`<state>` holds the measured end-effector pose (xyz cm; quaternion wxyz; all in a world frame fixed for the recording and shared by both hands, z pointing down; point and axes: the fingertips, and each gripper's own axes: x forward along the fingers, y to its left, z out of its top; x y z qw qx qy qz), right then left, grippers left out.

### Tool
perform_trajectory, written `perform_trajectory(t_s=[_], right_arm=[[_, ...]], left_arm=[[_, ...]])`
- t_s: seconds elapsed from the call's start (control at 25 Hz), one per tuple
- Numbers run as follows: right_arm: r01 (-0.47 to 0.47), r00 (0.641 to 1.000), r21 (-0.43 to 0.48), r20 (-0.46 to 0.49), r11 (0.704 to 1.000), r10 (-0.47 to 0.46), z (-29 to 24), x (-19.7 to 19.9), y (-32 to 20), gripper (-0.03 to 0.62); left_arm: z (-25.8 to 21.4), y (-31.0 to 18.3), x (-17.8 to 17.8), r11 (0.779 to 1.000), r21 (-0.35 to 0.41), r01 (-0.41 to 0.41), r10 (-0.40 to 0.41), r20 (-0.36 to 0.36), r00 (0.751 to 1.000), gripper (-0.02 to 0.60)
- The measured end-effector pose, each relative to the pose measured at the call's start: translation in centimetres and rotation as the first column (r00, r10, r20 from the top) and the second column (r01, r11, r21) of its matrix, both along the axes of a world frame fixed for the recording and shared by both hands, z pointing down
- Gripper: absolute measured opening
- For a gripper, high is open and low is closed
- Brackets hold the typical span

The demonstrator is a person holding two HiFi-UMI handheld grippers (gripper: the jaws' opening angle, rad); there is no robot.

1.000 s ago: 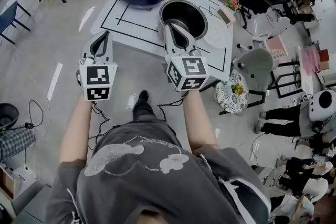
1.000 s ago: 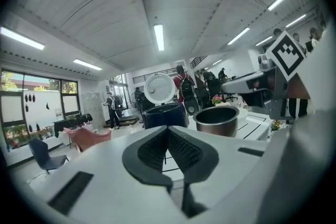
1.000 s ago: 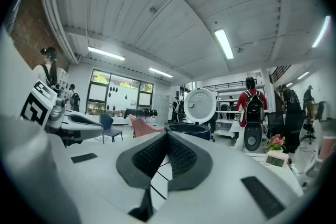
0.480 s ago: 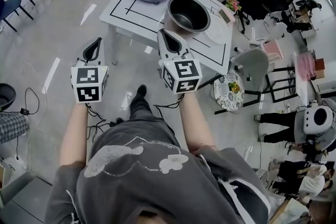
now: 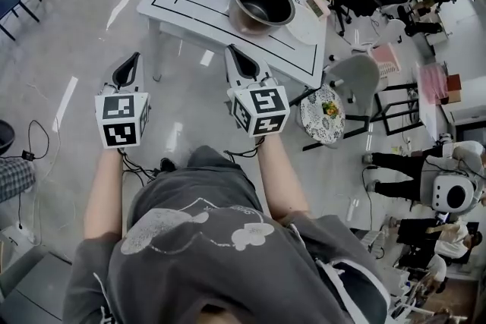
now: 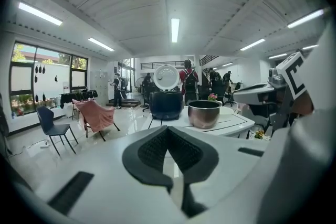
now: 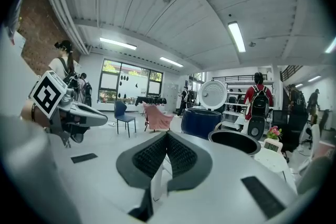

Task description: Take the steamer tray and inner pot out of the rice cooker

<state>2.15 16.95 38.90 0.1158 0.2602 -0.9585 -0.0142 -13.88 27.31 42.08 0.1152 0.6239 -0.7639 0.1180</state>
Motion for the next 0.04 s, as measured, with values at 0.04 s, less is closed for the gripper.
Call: perform_trajectory(t_s=[0.04], right_arm=[[-0.003, 1.000, -0.001, 0.001, 1.000, 0.003, 0.04, 0.40, 0.25, 0.026]], left_arm=[[0.07, 0.29, 0.41, 1.000, 0.002, -0.004, 0.004, -0.002, 1.000, 0.006]])
